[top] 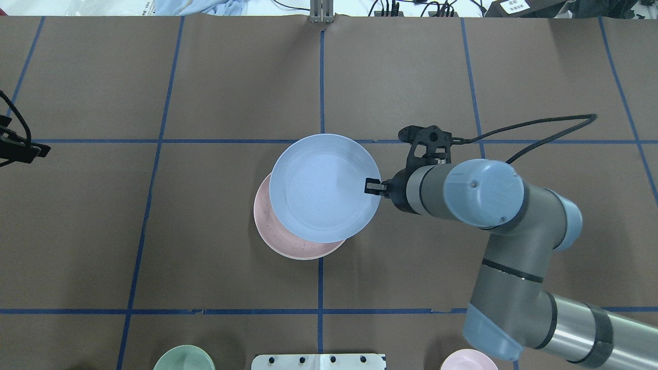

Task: Stack three plates with pink and blue
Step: 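Lift the light blue plate with the right gripper and carry it over the pink plate, then lower the light blue plate onto the pink plate and open the right gripper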

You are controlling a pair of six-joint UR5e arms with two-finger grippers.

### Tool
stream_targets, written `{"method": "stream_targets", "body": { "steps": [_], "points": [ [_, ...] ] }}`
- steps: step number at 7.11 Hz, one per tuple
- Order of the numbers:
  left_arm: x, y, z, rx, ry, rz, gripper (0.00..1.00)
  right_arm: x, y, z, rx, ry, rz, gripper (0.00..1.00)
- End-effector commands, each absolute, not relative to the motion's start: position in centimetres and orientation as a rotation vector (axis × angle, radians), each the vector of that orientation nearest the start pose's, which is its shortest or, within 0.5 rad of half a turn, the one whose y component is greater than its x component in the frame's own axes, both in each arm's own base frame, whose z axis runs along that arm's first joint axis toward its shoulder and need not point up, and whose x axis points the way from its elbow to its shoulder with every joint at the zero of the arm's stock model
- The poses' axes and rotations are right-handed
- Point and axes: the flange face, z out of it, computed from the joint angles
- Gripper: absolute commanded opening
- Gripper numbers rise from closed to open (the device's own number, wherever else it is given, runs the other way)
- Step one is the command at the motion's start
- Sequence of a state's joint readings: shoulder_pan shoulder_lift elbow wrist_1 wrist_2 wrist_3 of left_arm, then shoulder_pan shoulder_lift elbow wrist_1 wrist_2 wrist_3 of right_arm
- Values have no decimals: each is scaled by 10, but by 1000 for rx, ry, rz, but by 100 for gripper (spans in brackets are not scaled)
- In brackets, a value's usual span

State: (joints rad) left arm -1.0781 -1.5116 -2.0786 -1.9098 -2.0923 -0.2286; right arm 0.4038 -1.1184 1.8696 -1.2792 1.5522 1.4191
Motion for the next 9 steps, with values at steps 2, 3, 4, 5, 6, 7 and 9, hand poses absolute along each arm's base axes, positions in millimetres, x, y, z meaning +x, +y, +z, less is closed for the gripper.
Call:
{"method": "stream_targets", "body": {
  "steps": [2, 3, 4, 5, 6, 7, 9],
  "points": [
    [145, -445, 407, 548, 739, 452, 100, -538, -365, 240, 311, -977, 242, 1],
    [144, -446, 410, 544, 737, 450, 100, -544, -358, 244, 308, -967, 235, 99],
    [145, -446, 410, 543, 737, 452, 100, -545, -360, 240, 323, -961, 243, 100],
    [144, -446, 410, 544, 736, 452, 100, -542, -360, 237, 321, -953, 235, 100],
    [145, -447, 412, 541, 736, 450, 100, -522, -379, 230, 316, -927, 243, 100],
    [144, -449, 420, 527, 729, 442, 100, -487, -407, 223, 280, -912, 213, 100],
    [137, -462, 455, 470, 701, 411, 100, -392, -480, 243, 257, -847, 105, 100]
  ]
}}
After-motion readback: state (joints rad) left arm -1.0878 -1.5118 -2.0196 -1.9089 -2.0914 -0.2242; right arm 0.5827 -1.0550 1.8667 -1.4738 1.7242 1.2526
